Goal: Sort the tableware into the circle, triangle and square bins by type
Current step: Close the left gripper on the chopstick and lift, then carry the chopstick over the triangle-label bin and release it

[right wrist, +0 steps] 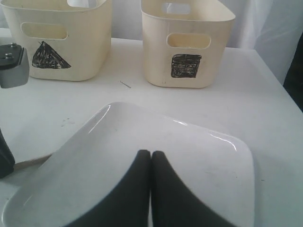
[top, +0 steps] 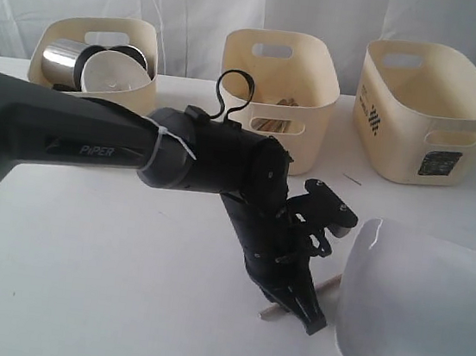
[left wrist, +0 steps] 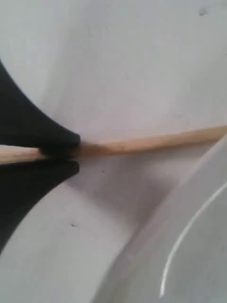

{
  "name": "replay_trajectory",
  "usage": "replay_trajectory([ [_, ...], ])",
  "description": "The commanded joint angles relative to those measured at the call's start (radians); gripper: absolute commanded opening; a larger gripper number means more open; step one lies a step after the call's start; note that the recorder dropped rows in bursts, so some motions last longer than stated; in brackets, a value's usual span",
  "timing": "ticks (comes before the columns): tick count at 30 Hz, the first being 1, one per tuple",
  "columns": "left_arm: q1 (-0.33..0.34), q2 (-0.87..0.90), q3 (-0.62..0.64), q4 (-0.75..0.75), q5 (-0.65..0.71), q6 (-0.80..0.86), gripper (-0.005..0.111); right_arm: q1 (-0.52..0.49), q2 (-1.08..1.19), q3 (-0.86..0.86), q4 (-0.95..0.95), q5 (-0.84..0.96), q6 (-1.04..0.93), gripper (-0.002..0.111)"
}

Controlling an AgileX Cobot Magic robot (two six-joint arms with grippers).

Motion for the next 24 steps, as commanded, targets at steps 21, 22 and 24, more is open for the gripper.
replay_trajectory([
  [21, 0.057, -0.005, -0.185, 0.287, 0.112, -0.253, 0.000, -0.003, -0.006, 0.007, 0.001, -0.002, -0.003, 0.000],
  [22, 0.063, -0.015, -0.196, 0.287, 0.112, -0.253, 0.000, -0.003, -0.006, 0.007, 0.001, -0.002, -0.003, 0.000],
  [24, 0.073, -0.034, -0.221, 0.285, 0.117, -0.261, 0.000, -0.003, -0.006, 0.007, 0.001, -0.002, -0.003, 0.000],
])
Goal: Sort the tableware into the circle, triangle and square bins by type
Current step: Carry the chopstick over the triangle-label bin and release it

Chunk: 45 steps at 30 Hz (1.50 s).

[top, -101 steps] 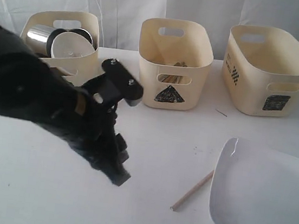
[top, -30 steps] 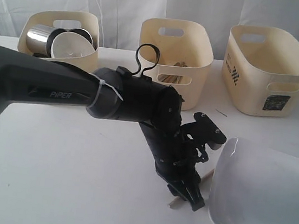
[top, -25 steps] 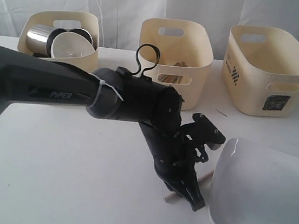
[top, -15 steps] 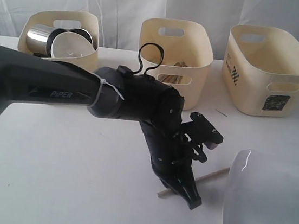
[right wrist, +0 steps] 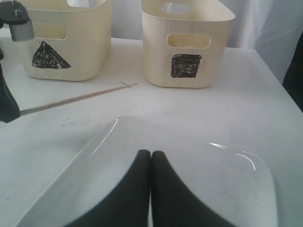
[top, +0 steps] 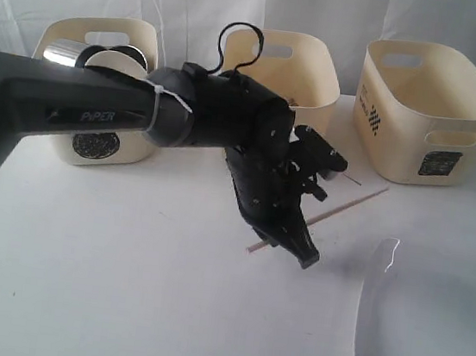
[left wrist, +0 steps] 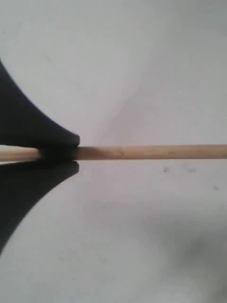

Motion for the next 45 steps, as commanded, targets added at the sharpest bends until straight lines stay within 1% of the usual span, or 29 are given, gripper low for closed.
replay_trajectory([
  [1, 0.023, -0.056, -0.054, -0.002, 0.033, -0.027, 0.000, -0.003, -0.006, 0.007, 0.001, -0.002, -0.003, 0.000],
  [7, 0.023, -0.133, -0.077, -0.002, 0.003, -0.027, 0.000, -0.003, -0.006, 0.007, 0.001, -0.002, -0.003, 0.000],
  [9, 0.023, -0.173, -0.077, -0.002, -0.041, -0.027, 0.000, -0.003, -0.006, 0.007, 0.001, -0.002, -0.003, 0.000],
  [10, 0.023, -0.194, -0.077, 0.000, -0.110, -0.016, 0.000, -0.003, -0.006, 0.007, 0.001, -0.002, -0.003, 0.000],
  [11, 0.023, -0.198, -0.077, 0.000, -0.143, -0.007, 0.000, -0.003, -0.006, 0.007, 0.001, -0.002, -0.003, 0.000],
  [12, 0.023, -0.207, -0.077, 0.000, -0.241, 0.002, 0.000, -0.003, -0.006, 0.007, 0.001, -0.002, -0.003, 0.000],
  [13, 0.023, -0.207, -0.077, 0.000, -0.285, 0.002, 0.000, -0.003, -0.006, 0.007, 0.001, -0.002, -0.003, 0.000],
  [14, 0.027, -0.202, -0.077, 0.000, -0.395, 0.002, 0.000, -0.003, -0.006, 0.007, 0.001, -0.002, -0.003, 0.000],
  [17, 0.045, -0.163, -0.077, 0.000, -0.612, 0.002, 0.000, -0.003, -0.006, 0.007, 0.001, -0.002, -0.003, 0.000],
  [19, 0.065, -0.132, -0.077, 0.000, -0.705, 0.002, 0.000, -0.003, -0.006, 0.007, 0.001, -0.002, -0.003, 0.000],
  [20, 0.082, -0.117, -0.077, 0.000, -0.726, 0.007, 0.000, -0.003, -0.006, 0.007, 0.001, -0.002, -0.003, 0.000],
  [25, 0.153, -0.064, -0.077, 0.000, -0.766, 0.024, 0.000, -0.003, -0.006, 0.007, 0.001, -0.002, -0.003, 0.000],
  [29, 0.194, -0.038, -0.077, 0.000, -0.760, 0.024, 0.000, -0.003, -0.006, 0.007, 0.001, -0.002, -0.003, 0.000],
  [33, 0.211, -0.012, -0.077, 0.000, -0.755, 0.024, 0.000, -0.003, -0.006, 0.007, 0.001, -0.002, -0.003, 0.000],
  [39, 0.211, 0.011, -0.077, 0.000, -0.728, 0.024, 0.001, -0.003, -0.006, 0.007, 0.001, -0.002, -0.003, 0.000],
  [41, 0.213, 0.013, -0.077, 0.000, -0.730, 0.024, 0.008, -0.003, -0.006, 0.007, 0.001, -0.002, -0.003, 0.000],
  [45, 0.221, 0.016, -0.077, 0.000, -0.730, 0.016, 0.030, -0.003, -0.006, 0.007, 0.001, -0.002, -0.003, 0.000],
])
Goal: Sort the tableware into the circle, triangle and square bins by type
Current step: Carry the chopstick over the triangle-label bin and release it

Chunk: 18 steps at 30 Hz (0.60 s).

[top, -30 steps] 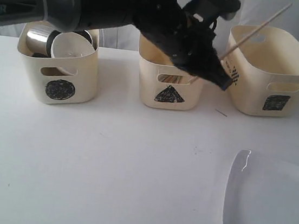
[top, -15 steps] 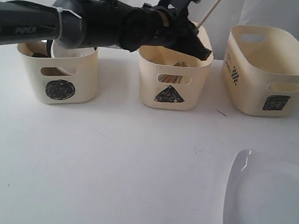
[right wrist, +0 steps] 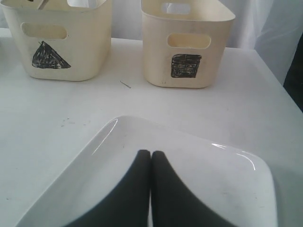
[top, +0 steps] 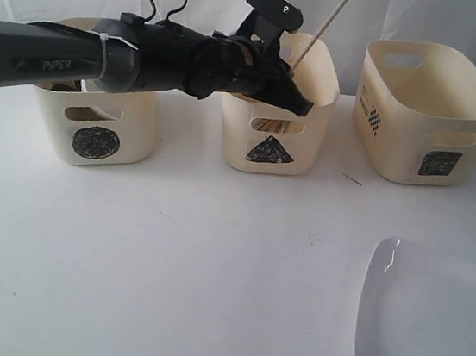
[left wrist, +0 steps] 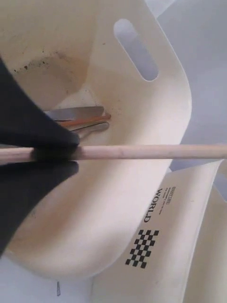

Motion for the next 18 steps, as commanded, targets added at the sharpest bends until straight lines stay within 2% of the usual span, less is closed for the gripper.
replay_trajectory([
  [1, 0.011, -0.006, -0.006, -0.007, 0.005, -0.009, 0.034, -0.003, -0.006, 0.007, 0.001, -0.002, -0.003, 0.000],
  [5, 0.013, -0.012, -0.006, -0.013, 0.020, -0.030, 0.043, -0.003, -0.006, 0.007, 0.001, -0.002, -0.003, 0.000],
  [18, 0.011, -0.048, -0.006, -0.013, 0.162, -0.104, 0.043, -0.003, -0.006, 0.007, 0.001, -0.002, -0.003, 0.000],
])
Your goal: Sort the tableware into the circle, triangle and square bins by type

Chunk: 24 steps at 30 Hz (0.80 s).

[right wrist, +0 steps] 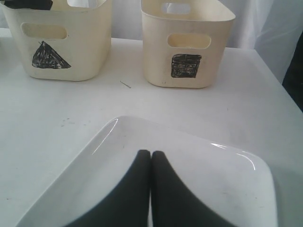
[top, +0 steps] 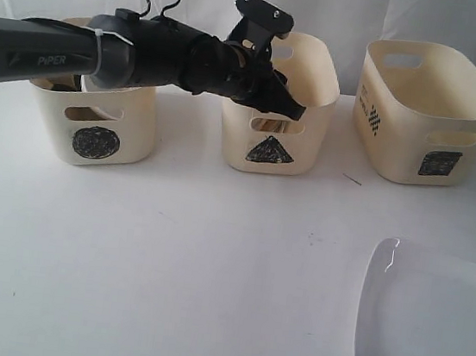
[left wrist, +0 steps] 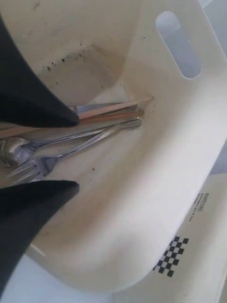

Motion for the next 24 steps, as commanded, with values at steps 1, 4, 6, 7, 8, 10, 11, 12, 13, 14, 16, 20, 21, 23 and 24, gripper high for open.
replay_trajectory([
  [1, -0.001, -0.052, -0.006, -0.011, 0.059, -0.034, 0.043, -0.003, -0.006, 0.007, 0.001, -0.002, -0.003, 0.000],
  [4, -0.001, -0.078, -0.006, -0.014, 0.102, -0.034, 0.043, -0.003, -0.006, 0.007, 0.001, -0.002, -0.003, 0.000],
  [6, -0.003, -0.097, -0.002, -0.032, 0.133, -0.034, 0.043, -0.003, -0.006, 0.007, 0.001, -0.002, -0.003, 0.000],
  [7, -0.003, -0.107, 0.004, -0.042, 0.143, -0.034, 0.043, -0.003, -0.006, 0.007, 0.001, -0.002, -0.003, 0.000],
  [8, -0.003, -0.119, 0.017, -0.042, 0.141, -0.034, 0.043, -0.003, -0.006, 0.007, 0.001, -0.002, -0.003, 0.000],
  [10, -0.005, -0.142, 0.046, -0.042, 0.135, -0.034, 0.043, -0.003, -0.006, 0.007, 0.001, -0.002, -0.003, 0.000],
  [11, -0.005, -0.155, 0.063, -0.042, 0.134, -0.034, 0.043, -0.003, -0.006, 0.007, 0.001, -0.002, -0.003, 0.000],
  [12, -0.005, -0.167, 0.077, -0.042, 0.140, -0.034, 0.043, -0.003, -0.006, 0.007, 0.001, -0.002, -0.003, 0.000],
  [13, -0.005, -0.180, 0.097, -0.042, 0.143, -0.034, 0.043, -0.003, -0.006, 0.007, 0.001, -0.002, -0.003, 0.000],
  [14, -0.007, -0.195, 0.121, -0.042, 0.144, -0.034, 0.043, -0.003, -0.006, 0.007, 0.001, -0.002, -0.003, 0.000],
  [16, -0.014, -0.224, 0.177, -0.042, 0.144, -0.034, 0.043, -0.003, -0.006, 0.007, 0.001, -0.002, -0.003, 0.000],
  [20, -0.039, -0.294, 0.294, -0.042, 0.121, -0.032, 0.043, -0.003, -0.006, 0.007, 0.001, -0.002, -0.003, 0.000],
  [21, -0.045, -0.314, 0.327, -0.042, 0.110, -0.032, 0.043, -0.003, -0.006, 0.007, 0.001, -0.002, -0.003, 0.000],
  [23, -0.060, -0.355, 0.382, -0.042, 0.091, -0.032, 0.043, -0.003, -0.006, 0.007, 0.001, -0.002, -0.003, 0.000],
  [24, -0.066, -0.377, 0.414, -0.042, 0.081, -0.032, 0.043, -0.003, -0.006, 0.007, 0.001, -0.002, -0.003, 0.000],
])
